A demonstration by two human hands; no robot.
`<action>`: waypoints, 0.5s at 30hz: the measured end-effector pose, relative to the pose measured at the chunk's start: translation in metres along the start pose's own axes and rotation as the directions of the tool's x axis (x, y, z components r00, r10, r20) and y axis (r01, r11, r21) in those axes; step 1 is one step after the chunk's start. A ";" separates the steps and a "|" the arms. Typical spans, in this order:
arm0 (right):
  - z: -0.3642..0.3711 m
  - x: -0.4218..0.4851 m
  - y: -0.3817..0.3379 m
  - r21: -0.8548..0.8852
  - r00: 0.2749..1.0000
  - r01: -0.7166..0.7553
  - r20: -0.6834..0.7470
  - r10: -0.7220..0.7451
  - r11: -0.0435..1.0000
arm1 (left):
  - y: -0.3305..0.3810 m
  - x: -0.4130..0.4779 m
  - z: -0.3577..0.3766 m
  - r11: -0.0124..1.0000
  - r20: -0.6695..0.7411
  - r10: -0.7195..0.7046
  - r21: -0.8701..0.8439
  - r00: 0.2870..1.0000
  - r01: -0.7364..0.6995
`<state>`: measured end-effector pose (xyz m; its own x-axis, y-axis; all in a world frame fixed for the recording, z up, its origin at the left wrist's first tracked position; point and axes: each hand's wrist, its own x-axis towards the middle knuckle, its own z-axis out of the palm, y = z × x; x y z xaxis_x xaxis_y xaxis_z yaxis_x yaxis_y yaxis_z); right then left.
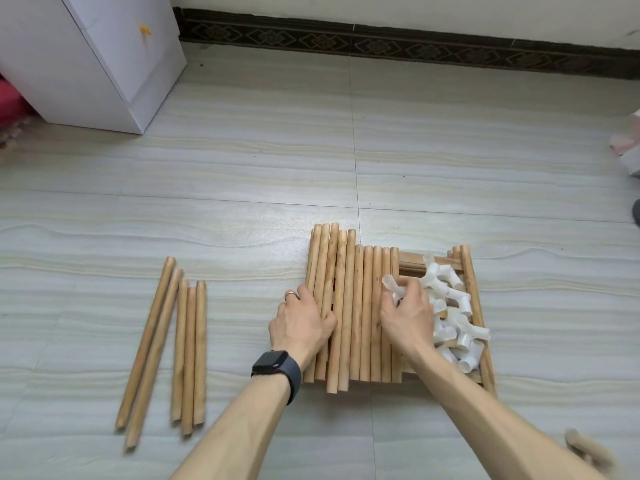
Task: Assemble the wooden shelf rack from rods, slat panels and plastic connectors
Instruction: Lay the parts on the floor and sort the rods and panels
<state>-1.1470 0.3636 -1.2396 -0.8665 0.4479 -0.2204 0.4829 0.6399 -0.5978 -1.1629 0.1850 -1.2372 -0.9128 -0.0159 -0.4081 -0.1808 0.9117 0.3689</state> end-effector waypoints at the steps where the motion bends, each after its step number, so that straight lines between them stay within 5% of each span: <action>1: 0.002 -0.002 0.000 0.025 0.999 -0.047 0.013 0.047 0.999 | 0.003 0.002 -0.001 1.000 0.015 -0.016 0.012 1.000 0.016; 8: -0.002 0.013 -0.015 0.169 0.945 -0.326 0.094 0.314 0.930 | 0.019 0.007 -0.007 0.990 0.049 -0.021 0.137 0.999 0.014; 15: 0.004 0.015 -0.029 0.234 0.921 -0.361 0.238 0.307 0.903 | 0.034 -0.006 -0.002 0.996 0.062 -0.063 0.067 0.996 0.058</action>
<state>-1.1746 0.3488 -1.2287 -0.6801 0.4611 -0.5699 0.7193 0.2699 -0.6401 -1.1642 0.2154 -1.2207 -0.8752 -0.0474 -0.4814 -0.2089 0.9346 0.2878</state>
